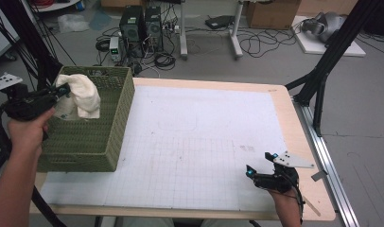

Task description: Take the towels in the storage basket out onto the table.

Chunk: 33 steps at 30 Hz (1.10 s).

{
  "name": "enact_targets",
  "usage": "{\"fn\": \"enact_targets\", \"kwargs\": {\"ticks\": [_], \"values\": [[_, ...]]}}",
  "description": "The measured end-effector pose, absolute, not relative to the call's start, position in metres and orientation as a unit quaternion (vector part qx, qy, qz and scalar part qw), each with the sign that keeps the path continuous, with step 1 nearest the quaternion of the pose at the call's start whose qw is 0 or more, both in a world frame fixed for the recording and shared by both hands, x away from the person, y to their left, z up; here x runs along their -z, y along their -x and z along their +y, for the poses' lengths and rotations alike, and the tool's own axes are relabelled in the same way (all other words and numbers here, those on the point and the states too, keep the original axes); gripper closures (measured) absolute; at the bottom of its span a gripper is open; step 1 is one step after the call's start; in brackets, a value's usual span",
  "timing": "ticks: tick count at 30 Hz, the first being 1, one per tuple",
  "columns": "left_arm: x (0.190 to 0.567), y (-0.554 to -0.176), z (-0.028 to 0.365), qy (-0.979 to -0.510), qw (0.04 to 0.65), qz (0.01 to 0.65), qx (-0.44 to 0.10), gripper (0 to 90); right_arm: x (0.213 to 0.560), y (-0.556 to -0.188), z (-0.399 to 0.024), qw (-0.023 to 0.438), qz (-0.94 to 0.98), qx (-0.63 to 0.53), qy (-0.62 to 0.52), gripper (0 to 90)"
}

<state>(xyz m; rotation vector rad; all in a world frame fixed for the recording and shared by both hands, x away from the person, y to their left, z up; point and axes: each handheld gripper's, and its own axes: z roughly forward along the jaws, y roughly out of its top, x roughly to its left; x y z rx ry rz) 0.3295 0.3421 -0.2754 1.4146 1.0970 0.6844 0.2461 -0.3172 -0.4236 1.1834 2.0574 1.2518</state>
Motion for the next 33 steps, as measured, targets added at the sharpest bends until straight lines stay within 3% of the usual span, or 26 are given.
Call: {"fn": "enact_targets", "kwargs": {"ticks": [23,33], "values": [[0.238,-0.306,0.272,-0.615,0.663,0.353,-0.241,78.0,0.422,-0.245,-0.316,0.224,0.747,-0.454,-0.430,10.6],[0.253,-0.310,0.211,-0.663,0.656,0.301,-0.199,77.9,0.422,-0.246,-0.314,0.225,0.749,-0.455,-0.425,10.6]]}}
